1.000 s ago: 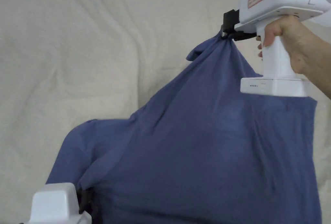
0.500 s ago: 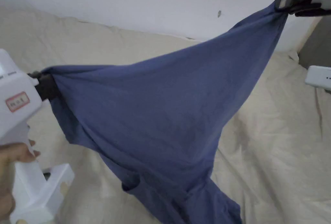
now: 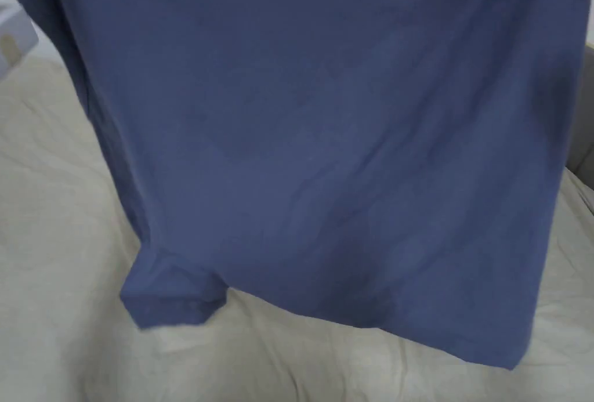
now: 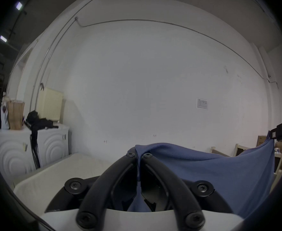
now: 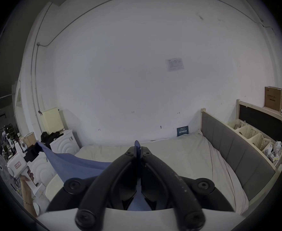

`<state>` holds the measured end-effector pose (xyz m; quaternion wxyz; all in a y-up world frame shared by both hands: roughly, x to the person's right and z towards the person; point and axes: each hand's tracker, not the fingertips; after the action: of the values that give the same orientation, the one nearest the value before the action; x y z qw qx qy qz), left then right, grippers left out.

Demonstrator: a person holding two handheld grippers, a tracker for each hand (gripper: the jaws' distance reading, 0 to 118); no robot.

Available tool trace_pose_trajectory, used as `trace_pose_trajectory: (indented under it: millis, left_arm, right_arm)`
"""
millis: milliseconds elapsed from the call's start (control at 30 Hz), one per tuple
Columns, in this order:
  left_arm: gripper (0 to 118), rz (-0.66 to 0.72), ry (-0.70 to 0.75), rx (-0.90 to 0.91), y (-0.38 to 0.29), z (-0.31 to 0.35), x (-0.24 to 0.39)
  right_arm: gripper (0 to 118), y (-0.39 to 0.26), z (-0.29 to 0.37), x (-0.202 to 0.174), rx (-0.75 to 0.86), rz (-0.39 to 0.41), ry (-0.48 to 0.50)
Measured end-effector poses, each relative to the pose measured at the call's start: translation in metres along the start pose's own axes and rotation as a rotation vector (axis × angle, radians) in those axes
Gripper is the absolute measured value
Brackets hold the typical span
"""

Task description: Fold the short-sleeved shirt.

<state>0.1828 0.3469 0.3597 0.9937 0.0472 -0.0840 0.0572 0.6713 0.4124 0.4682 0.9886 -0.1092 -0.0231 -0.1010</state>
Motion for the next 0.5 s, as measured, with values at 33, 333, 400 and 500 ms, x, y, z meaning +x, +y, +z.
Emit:
trace_pose_trajectory:
  millis: [33,333,400,500]
  left_arm:
    - [3,0.001,-0.002,-0.001,0.008,-0.007,0.000]
    - [3,-0.182,0.086,-0.068,0.057,-0.111,0.016]
    - [3,-0.251,0.136,-0.080,0.062,-0.139,0.025]
    - [3,-0.332,0.200,-0.066,0.065,-0.183,0.037]
  right_arm:
    - [6,0.002,0.003,-0.009,0.006,0.000,-0.007]
    - [6,0.044,-0.065,-0.029,0.029,0.036,-0.113]
    - [6,0.053,-0.092,-0.036,0.039,0.040,-0.134]
    - [6,0.062,-0.131,-0.045,0.058,0.049,-0.188]
